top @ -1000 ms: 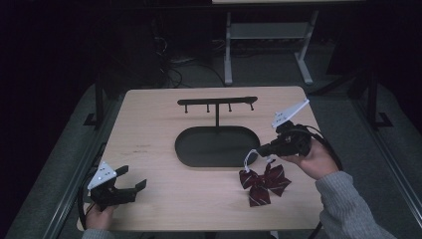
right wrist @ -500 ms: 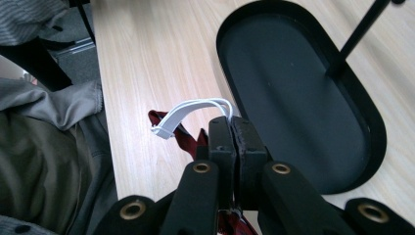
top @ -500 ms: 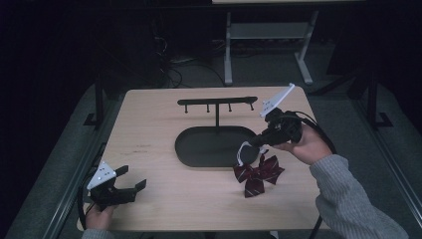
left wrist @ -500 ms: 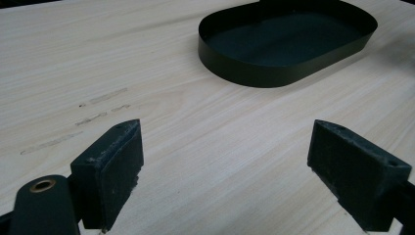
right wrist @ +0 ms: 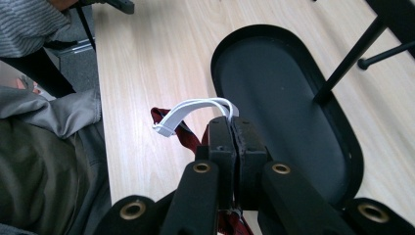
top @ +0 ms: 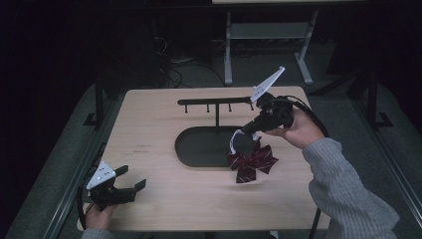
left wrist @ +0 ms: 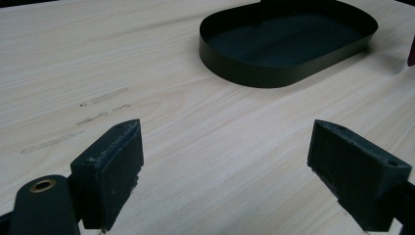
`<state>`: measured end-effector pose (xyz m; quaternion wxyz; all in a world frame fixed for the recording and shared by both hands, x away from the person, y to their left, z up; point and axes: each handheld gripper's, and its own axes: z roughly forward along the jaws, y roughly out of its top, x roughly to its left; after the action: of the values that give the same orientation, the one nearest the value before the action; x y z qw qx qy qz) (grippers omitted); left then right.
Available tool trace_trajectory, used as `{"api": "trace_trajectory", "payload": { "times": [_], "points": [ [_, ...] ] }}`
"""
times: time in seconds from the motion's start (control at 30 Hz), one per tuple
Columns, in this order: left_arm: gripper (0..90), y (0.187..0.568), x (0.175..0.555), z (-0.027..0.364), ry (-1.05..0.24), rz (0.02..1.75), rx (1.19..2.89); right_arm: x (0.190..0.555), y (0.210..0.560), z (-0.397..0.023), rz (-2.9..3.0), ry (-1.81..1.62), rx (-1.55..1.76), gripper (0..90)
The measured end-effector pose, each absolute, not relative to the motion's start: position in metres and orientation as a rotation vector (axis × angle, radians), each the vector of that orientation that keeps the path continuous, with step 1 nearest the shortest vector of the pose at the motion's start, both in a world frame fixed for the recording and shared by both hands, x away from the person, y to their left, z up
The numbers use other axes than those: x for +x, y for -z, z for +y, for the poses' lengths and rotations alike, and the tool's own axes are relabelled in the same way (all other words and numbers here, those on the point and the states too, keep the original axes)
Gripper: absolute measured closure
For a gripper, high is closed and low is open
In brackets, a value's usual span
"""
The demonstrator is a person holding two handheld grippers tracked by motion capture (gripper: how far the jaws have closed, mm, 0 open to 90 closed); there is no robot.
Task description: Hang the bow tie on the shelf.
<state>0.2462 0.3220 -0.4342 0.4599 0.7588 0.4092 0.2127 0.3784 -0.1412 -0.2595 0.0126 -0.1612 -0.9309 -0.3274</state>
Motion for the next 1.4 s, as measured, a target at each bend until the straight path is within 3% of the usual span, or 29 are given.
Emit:
{"api": "trace_trajectory", "payload": {
  "times": [1.4],
  "points": [
    [13.0,0.433,0.246,0.325,-0.524,1.012,1.85,0.441,0.244,-0.11,-2.892,1.015,-0.539,87.4]
  ]
}}
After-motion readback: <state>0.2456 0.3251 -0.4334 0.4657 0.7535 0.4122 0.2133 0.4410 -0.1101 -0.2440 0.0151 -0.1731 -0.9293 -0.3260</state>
